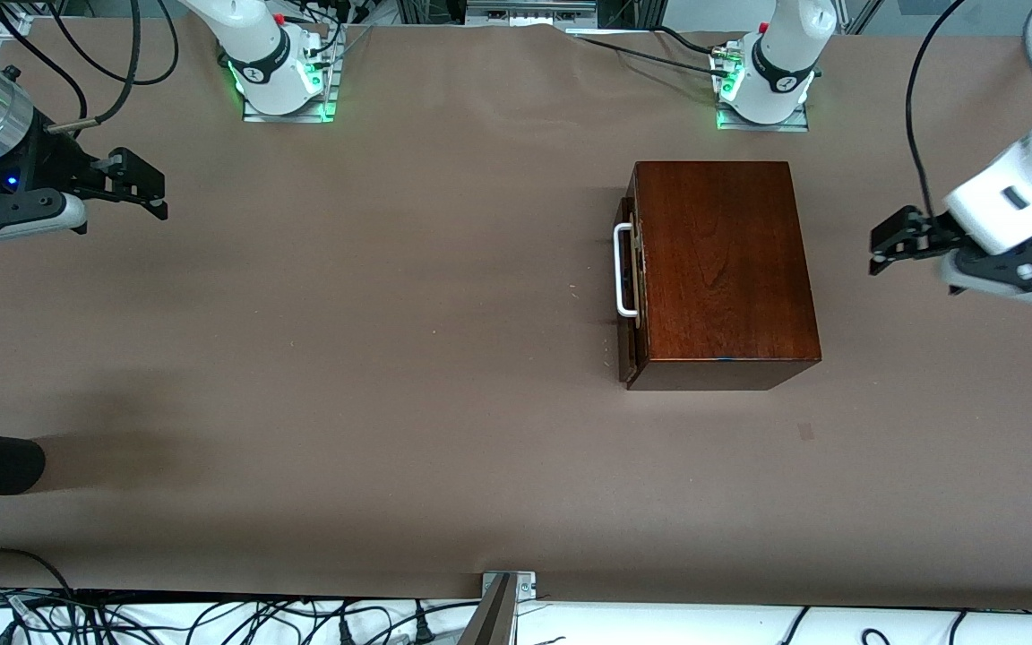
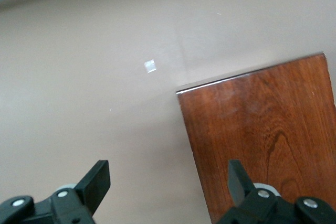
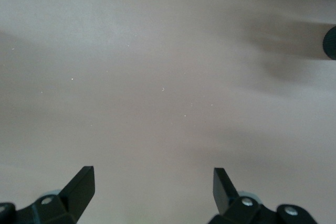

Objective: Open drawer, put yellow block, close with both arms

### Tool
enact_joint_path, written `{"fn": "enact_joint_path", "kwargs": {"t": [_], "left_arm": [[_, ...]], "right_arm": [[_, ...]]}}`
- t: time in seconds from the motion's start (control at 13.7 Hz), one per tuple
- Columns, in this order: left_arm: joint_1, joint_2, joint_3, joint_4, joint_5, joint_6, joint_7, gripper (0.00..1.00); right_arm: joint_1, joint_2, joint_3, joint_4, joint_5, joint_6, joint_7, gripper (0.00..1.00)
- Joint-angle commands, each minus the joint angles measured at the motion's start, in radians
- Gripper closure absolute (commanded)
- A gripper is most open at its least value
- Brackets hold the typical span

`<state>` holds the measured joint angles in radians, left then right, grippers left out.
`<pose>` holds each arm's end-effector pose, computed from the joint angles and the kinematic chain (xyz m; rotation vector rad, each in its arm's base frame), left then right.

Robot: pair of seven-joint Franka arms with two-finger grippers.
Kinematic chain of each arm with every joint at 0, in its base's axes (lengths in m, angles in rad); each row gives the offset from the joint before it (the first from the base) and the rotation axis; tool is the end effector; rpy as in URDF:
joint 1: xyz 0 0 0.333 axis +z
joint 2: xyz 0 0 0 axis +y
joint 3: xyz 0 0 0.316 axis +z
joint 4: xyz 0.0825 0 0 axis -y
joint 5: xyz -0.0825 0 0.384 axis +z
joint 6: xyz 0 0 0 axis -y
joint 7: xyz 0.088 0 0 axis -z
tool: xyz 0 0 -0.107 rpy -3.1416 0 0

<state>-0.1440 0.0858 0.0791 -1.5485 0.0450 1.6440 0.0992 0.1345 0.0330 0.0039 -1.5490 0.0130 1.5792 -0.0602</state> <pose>0.5856 -0.0355 0.5929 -3.0789 0.2585 -0.0140 0.5599 0.0793 0.6171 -3.1132 -0.3100 0.0052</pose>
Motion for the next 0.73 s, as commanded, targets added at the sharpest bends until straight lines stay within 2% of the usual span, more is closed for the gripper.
{"fn": "enact_joint_path", "kwargs": {"t": [0.0,0.07,0.15,0.29,0.44,0.66], "left_arm": [[0.034,-0.081,-0.019,-0.071,-0.011,0.007,-0.242,0.00],[0.040,-0.081,-0.019,-0.084,-0.040,-0.001,-0.391,0.00],[0.050,-0.078,-0.021,-0.109,-0.051,0.026,-0.418,0.00],[0.057,-0.080,-0.047,-0.162,-0.051,0.092,-0.344,0.00],[0.073,-0.080,-0.051,-0.162,-0.051,0.092,-0.236,0.00],[0.089,-0.080,-0.053,-0.160,-0.051,0.085,-0.236,0.00]], "right_arm": [[-0.013,-0.002,0.008,0.017,0.021,-0.024,0.000,0.00],[-0.013,-0.002,0.008,0.017,0.019,-0.024,-0.001,0.00],[-0.013,-0.002,0.008,0.017,0.019,-0.024,-0.003,0.00],[-0.013,-0.002,0.007,0.017,0.018,-0.024,-0.006,0.00],[-0.013,-0.002,0.008,0.017,0.012,-0.024,-0.006,0.00],[-0.013,-0.002,0.002,0.017,0.012,-0.024,-0.007,0.00]]}}
